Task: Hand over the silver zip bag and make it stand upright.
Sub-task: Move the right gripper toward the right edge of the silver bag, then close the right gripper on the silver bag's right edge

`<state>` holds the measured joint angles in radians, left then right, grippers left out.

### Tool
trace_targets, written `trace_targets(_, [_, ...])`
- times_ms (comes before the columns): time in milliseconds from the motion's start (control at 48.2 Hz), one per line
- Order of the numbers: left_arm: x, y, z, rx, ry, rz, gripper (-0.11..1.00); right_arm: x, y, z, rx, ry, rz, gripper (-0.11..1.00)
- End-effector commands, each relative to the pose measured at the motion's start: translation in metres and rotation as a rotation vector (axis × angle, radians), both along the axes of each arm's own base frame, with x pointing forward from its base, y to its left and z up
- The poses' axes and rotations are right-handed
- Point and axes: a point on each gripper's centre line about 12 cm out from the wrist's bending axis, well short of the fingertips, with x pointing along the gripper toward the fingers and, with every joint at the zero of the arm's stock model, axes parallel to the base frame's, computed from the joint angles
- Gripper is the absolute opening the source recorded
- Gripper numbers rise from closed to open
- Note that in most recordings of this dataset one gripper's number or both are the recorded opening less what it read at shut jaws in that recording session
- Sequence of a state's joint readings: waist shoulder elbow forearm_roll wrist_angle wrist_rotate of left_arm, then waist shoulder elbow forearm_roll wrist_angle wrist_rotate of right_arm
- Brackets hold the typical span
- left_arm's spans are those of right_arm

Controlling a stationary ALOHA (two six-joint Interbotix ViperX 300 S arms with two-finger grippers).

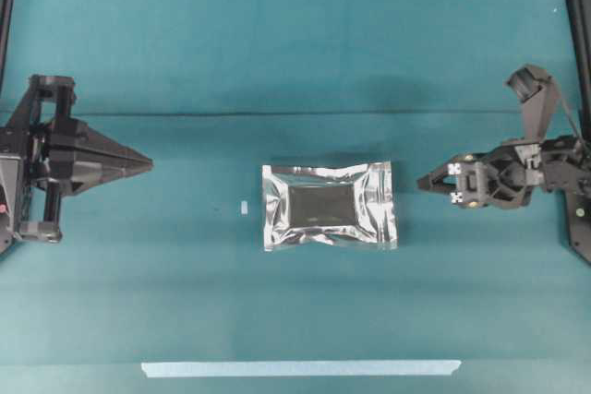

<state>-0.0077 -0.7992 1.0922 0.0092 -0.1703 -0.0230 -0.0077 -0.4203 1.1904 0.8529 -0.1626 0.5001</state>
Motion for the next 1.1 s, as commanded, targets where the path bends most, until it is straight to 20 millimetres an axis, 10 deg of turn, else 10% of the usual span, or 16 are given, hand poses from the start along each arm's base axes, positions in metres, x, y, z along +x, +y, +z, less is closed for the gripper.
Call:
trace_targets(0, [0.003,0.003,0.013,0.001,-0.034,0.014,-0.01,0.005,0.002,-0.003,0.037,0.018,-0.019,0.52])
trace_targets(187, [0.004,0.006,0.015,0.006,-0.038,0.024,-0.01,0.018,0.010,-0.012,0.084,0.060,-0.036,0.92])
trace_targets(1079, [0.004,0.010,0.007,0.006,0.012,0.042,-0.01,0.063,0.017,-0.056,0.043,0.122,-0.139,0.89])
